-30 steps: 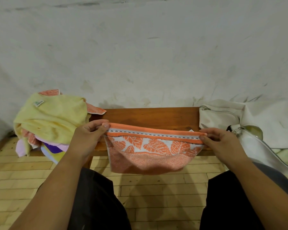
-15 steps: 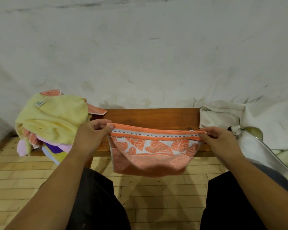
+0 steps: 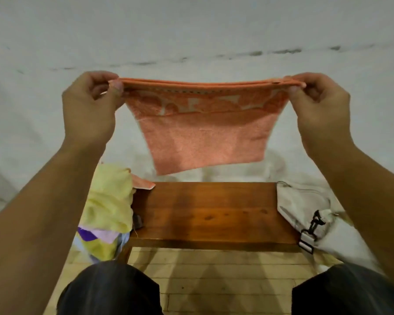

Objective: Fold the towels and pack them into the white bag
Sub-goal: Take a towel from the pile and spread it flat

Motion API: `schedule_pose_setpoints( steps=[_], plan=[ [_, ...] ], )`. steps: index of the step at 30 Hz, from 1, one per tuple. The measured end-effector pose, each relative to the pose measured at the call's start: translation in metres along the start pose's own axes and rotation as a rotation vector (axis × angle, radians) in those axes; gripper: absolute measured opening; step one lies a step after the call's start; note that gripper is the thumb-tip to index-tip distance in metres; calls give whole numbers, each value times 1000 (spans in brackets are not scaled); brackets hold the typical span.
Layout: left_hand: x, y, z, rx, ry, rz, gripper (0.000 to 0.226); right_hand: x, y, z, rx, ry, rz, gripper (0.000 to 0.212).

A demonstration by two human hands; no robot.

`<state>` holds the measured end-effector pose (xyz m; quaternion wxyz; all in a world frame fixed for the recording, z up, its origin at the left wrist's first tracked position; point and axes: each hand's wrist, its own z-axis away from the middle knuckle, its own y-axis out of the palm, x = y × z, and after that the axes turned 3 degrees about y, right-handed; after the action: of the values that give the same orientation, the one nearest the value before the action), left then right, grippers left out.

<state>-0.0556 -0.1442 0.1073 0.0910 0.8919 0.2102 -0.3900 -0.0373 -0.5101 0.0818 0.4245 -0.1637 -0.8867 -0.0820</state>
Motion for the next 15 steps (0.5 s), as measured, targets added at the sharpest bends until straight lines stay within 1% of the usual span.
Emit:
schedule_pose_setpoints(
  steps=[3, 6, 8, 10, 12, 13, 15],
  plan=[
    [15, -8, 30, 32, -80, -38, 5, -7, -7, 24, 35, 110, 19, 16],
    [40, -20, 77, 123, -189, -160, 7, -28, -22, 62, 116, 236, 119, 13],
    [57, -28, 115, 247, -281, -288, 8, -50, -37, 91, 227, 340, 219, 12],
    [77, -37, 151, 404, -383, -406, 9, -77, -53, 122, 382, 428, 359, 12],
    [96, -45, 181, 536, -489, -407, 10, -104, -67, 152, 540, 494, 460, 10],
    [103, -48, 191, 598, -517, -392, 12, -117, -72, 164, 590, 525, 480, 10],
    [111, -50, 205, 712, -541, -383, 17, -132, -78, 180, 638, 594, 480, 11]
  ],
)
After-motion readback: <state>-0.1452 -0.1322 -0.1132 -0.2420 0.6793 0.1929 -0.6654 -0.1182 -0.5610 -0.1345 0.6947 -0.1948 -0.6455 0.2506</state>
